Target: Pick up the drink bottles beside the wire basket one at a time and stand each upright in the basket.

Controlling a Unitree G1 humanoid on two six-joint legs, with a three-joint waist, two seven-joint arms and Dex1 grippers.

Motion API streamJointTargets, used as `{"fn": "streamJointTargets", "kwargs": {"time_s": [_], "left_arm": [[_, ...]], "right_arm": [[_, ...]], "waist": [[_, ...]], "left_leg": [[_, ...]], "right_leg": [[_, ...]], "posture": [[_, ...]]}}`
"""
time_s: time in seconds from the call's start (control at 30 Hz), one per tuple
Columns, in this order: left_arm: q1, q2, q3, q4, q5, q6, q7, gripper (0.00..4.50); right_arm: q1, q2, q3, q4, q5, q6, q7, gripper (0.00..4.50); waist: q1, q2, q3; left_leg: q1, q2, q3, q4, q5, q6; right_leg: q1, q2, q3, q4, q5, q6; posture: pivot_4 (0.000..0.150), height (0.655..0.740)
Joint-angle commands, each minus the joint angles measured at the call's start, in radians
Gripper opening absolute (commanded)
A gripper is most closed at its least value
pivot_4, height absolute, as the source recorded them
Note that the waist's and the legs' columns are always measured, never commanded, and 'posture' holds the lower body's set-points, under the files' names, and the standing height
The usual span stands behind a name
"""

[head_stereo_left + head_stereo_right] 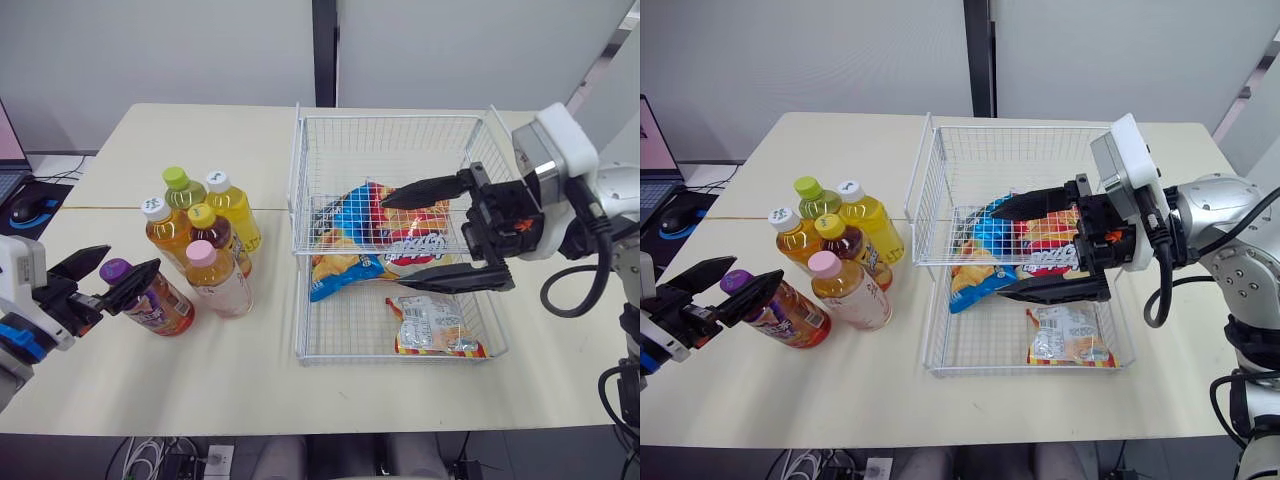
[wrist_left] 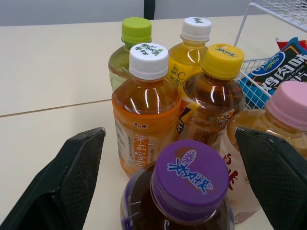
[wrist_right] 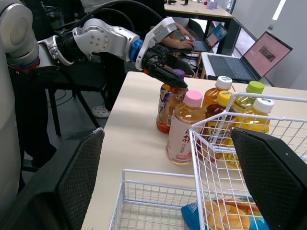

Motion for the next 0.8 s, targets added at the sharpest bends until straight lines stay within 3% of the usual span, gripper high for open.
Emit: {"fn": "streamJointTargets", "kwargs": {"time_s": [0.03, 0.7, 0.8], "left_arm": [[0.001, 0.007, 0.010, -0.016, -0.010, 0.002, -0.013, 4.49], [0.028, -0.007, 0.047, -0.025, -0.003, -0.024, -0.018, 4.49], [0.028, -0.012, 0.050, -0.027, -0.008, -0.025, -0.015, 3.97]], "right_arm": [[-0.001, -0.011, -0.041, -0.029, 0.007, -0.017, 0.000, 4.50], [-0.022, 0.001, -0.035, -0.027, 0.033, -0.006, -0.008, 4.50], [-0.020, 0.000, -0.036, -0.031, 0.034, -0.006, -0.007, 4.50]], "waist": [[0.000, 0.000, 0.000], [0.000, 0.000, 0.000], [0.000, 0.000, 0.000]], "left_leg": [[0.000, 0.000, 0.000, 0.000, 0.000, 0.000], [0.000, 0.000, 0.000, 0.000, 0.000, 0.000], [0.000, 0.000, 0.000, 0.000, 0.000, 0.000]], "right_leg": [[0.000, 0.000, 0.000, 0.000, 0.000, 0.000], [0.000, 0.000, 0.001, 0.000, 0.000, 0.000], [0.000, 0.000, 0.001, 0.000, 0.000, 0.000]], "posture": [[0.150, 0.7400], [0.150, 0.7400], [0.150, 0.7400]]}}
